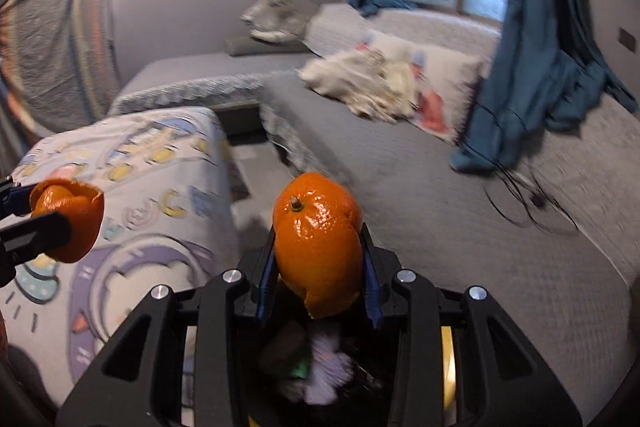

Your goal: Collect trash

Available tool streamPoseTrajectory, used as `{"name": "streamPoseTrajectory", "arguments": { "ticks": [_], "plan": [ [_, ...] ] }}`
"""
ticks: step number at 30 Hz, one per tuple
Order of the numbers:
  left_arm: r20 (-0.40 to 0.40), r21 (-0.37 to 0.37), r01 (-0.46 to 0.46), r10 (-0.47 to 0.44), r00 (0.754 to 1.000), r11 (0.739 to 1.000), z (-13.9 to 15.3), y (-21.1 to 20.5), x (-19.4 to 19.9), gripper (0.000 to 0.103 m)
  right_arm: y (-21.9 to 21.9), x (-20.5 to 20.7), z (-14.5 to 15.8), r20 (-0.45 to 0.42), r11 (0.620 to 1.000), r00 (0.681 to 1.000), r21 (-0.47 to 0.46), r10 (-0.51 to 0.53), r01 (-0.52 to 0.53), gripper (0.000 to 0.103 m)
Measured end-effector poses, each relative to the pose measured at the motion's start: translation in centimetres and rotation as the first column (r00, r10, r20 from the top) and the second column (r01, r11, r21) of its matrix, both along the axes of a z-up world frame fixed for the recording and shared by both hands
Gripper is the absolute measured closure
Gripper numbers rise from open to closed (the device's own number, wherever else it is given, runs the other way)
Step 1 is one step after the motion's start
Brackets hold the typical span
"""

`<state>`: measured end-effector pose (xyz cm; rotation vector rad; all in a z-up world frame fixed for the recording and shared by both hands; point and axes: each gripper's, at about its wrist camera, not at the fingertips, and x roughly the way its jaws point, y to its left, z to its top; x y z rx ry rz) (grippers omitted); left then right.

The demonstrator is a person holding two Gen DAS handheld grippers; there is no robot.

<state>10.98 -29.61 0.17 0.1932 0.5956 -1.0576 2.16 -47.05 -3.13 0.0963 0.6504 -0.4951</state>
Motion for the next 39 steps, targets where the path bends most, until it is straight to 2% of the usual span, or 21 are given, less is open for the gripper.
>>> {"name": "streamPoseTrajectory", "arguments": {
  "ticks": [6, 8, 9, 10, 11, 15, 17, 18, 20, 21, 23, 26, 29, 32, 35, 37, 39],
  "plan": [
    [-0.074, 0.020, 0.056, -0.054, 0.996, 0.998, -2.2, -5.3, -0.4, 0.053, -2.9, -1.4, -2.9, -0.050, 0.996, 0.996, 0.046, -0.072, 0.075, 0.065],
    [-0.121, 0.020, 0.047, -0.044, 0.992, 0.999, -2.8, -5.8, 0.2, 0.046, -3.7, -1.7, -3.5, -0.063, 0.993, 0.993, 0.051, -0.103, 0.106, 0.052],
    [-0.123, 0.023, 0.027, -0.024, 0.992, 0.999, -2.8, -5.7, 0.4, 0.035, -4.0, -2.0, -3.5, -0.065, 0.991, 0.990, 0.051, -0.122, 0.125, 0.049],
    [-0.118, 0.017, 0.010, -0.008, 0.993, 1.000, -2.7, -5.3, 0.5, 0.025, -4.2, -2.2, -3.5, -0.069, 0.989, 0.989, 0.058, -0.130, 0.134, 0.045],
    [-0.111, 0.008, -0.003, 0.003, 0.994, 1.000, -2.5, -4.9, 0.5, 0.022, -4.4, -2.4, -3.6, -0.072, 0.988, 0.988, 0.068, -0.134, 0.139, 0.040],
    [-0.097, -0.024, -0.083, 0.080, 0.992, 0.996, -1.4, -1.7, 1.5, 0.008, -4.7, -2.7, -3.1, -0.069, 0.979, 0.980, 0.068, -0.186, 0.190, 0.036],
    [-0.083, -0.032, -0.124, 0.121, 0.989, 0.992, -0.7, 0.3, 1.9, 0.008, -3.7, -2.9, -2.5, -0.052, 0.980, 0.981, 0.055, -0.189, 0.191, 0.026],
    [-0.069, -0.031, -0.154, 0.152, 0.986, 0.988, -0.4, 1.8, 2.1, 0.008, -3.2, -2.8, -2.2, -0.046, 0.980, 0.980, 0.036, -0.192, 0.193, 0.023],
    [-0.054, -0.035, -0.182, 0.180, 0.982, 0.983, 0.3, 4.1, 2.4, 0.008, -1.6, -2.4, -1.7, -0.025, 0.981, 0.980, -0.016, -0.195, 0.195, 0.011],
    [-0.038, -0.041, -0.217, 0.216, 0.976, 0.975, 0.5, 5.8, 2.4, 0.008, -0.5, -2.0, -1.5, -0.016, 0.980, 0.980, -0.042, -0.197, 0.197, 0.009],
    [0.007, -0.049, -0.297, 0.298, 0.955, 0.954, 1.0, 9.4, 2.1, 0.008, 1.3, -0.9, -1.1, -0.014, 0.980, 0.983, -0.082, -0.182, 0.181, 0.008],
    [0.059, -0.064, -0.383, 0.387, 0.920, 0.921, 1.8, 13.9, 1.2, 0.008, 5.0, 0.0, -0.3, 0.047, 0.981, 0.989, -0.130, -0.141, 0.146, 0.008],
    [0.116, -0.077, -0.497, 0.503, 0.857, 0.864, 2.5, 18.9, -0.3, 0.008, 9.9, 0.7, 0.8, 0.123, 0.981, 0.990, -0.168, -0.073, 0.094, 0.008],
    [0.130, -0.094, -0.580, 0.587, 0.799, 0.809, 3.1, 22.4, -1.4, 0.008, 13.8, 0.7, 1.8, 0.194, 0.989, 0.981, -0.147, -0.001, 0.030, 0.008],
    [0.167, -0.121, -0.679, 0.689, 0.705, 0.724, 3.1, 26.0, -3.2, 0.008, 18.0, 0.7, 2.2, 0.233, 0.995, 0.969, -0.083, 0.080, -0.062, 0.008],
    [0.170, -0.123, -0.717, 0.727, 0.666, 0.686, 2.8, 27.6, -4.0, 0.008, 20.1, 0.3, 2.2, 0.266, 0.995, 0.959, -0.070, 0.094, -0.078, 0.008],
    [0.154, -0.125, -0.746, 0.755, 0.637, 0.655, 2.3, 29.0, -4.9, 0.008, 22.3, -0.3, 2.2, 0.294, 0.993, 0.949, -0.068, 0.112, -0.096, 0.008]
  ]
}}
